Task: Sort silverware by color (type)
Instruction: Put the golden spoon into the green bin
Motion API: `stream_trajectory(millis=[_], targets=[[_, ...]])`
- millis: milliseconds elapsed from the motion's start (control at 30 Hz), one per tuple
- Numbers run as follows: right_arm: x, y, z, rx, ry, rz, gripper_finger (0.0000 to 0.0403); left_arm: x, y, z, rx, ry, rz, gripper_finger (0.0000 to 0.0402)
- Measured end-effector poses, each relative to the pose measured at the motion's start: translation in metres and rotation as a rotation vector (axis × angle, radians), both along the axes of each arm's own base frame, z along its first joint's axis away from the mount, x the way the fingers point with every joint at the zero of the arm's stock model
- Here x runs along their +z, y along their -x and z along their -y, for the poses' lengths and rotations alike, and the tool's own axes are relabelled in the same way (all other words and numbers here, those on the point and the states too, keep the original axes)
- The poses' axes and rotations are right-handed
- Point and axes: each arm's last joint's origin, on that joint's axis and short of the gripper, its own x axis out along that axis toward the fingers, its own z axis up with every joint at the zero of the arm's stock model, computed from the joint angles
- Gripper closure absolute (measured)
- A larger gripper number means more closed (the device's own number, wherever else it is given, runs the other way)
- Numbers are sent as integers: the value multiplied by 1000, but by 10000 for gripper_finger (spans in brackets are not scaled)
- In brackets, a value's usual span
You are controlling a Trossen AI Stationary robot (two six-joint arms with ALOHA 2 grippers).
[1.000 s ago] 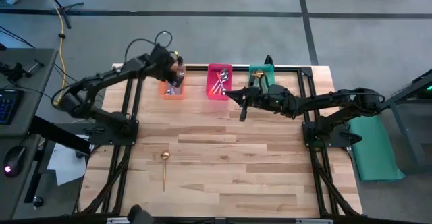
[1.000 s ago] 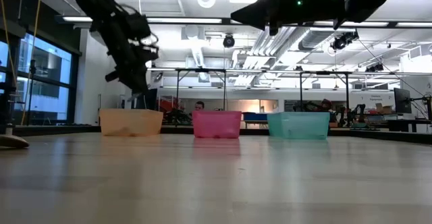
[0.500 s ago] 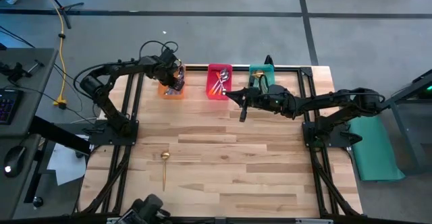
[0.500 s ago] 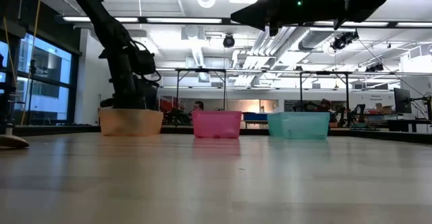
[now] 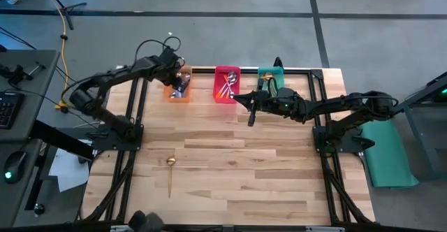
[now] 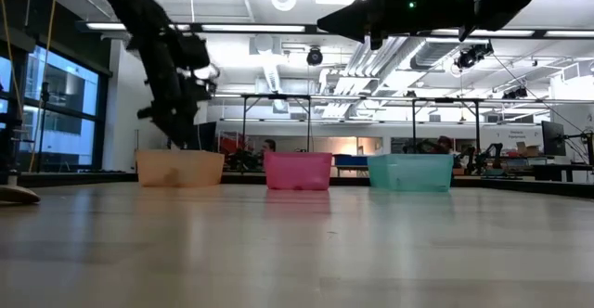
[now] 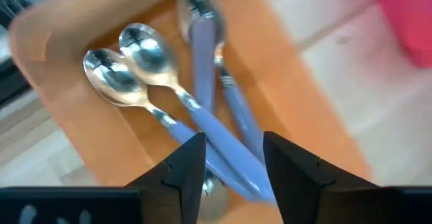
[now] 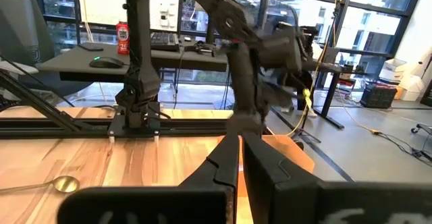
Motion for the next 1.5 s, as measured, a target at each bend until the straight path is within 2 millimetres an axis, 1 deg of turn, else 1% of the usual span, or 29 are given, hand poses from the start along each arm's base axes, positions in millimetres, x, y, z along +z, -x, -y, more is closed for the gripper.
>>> stream_trajectory(millis=[100,167,267,367,467,600,700,900,1100,1300,1500], targets=[[0,0,0,0,0,0,398,20,-6,25,-56,-45,1,278],[0,0,0,0,1,0,398,30,-10,47,-95,-70,19,289],[-1,0,0,0,-1,-10,398,40,-16,85,-151,-74,48,305],[-2,0,0,0,-3,-20,398,43,-18,123,-182,-36,63,317],[-3,0,0,0,-4,-26,398,39,-17,158,-165,30,59,324],[-3,0,0,0,-4,-31,398,36,-15,197,-140,101,32,324],[-3,0,0,0,-4,-31,398,36,-15,223,-126,148,39,315],[-4,0,0,0,-5,-37,398,36,-9,264,-69,247,65,281],[-5,0,0,0,-7,-47,398,28,-1,293,7,297,12,246],[-5,0,0,0,-8,-53,398,8,-5,320,71,298,-58,234],[-6,0,0,0,-9,-57,398,-15,-11,354,82,337,-64,233]])
